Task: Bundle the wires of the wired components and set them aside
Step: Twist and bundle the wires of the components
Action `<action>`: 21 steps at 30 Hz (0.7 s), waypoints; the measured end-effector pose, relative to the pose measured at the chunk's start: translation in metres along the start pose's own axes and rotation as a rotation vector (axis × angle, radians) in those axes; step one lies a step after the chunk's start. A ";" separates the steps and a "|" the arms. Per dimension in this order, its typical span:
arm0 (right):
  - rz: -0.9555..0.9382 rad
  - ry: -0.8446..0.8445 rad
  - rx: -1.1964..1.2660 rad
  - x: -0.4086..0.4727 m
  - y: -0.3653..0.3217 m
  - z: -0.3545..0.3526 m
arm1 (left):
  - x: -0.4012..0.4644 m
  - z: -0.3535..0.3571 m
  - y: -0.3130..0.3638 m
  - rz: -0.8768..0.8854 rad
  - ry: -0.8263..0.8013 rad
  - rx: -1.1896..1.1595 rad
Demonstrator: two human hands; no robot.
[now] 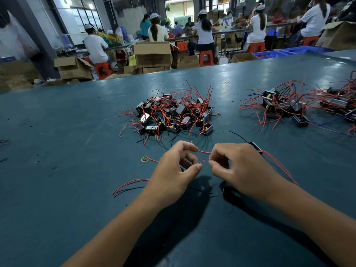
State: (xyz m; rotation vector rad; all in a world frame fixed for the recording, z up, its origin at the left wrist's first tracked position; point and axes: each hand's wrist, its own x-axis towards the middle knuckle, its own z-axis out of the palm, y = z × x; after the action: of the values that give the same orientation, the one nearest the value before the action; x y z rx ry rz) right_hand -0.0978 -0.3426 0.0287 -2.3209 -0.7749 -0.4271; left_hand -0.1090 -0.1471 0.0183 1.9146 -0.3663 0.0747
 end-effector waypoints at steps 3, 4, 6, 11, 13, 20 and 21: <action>0.004 0.001 0.006 0.000 0.002 -0.001 | -0.001 -0.002 0.001 0.023 0.004 0.050; 0.002 0.000 0.004 0.000 0.002 -0.001 | -0.001 -0.003 0.002 0.033 0.005 0.069; -0.005 0.000 0.009 0.000 0.003 -0.001 | -0.002 -0.004 0.002 0.044 0.007 0.089; -0.029 -0.007 0.028 0.000 0.002 0.001 | -0.002 -0.003 0.002 0.050 0.018 0.128; -0.023 -0.001 0.011 0.000 0.002 0.002 | -0.002 -0.005 0.002 0.047 0.034 0.140; -0.072 -0.045 0.054 0.003 0.008 -0.022 | -0.003 -0.020 0.014 0.295 0.142 0.379; -0.107 -0.089 0.057 0.002 0.009 -0.027 | -0.003 -0.023 0.017 0.369 0.156 0.429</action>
State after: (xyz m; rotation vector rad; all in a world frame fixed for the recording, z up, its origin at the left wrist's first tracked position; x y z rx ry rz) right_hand -0.0929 -0.3650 0.0452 -2.2649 -0.9459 -0.3453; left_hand -0.1141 -0.1311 0.0413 2.2200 -0.6330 0.5846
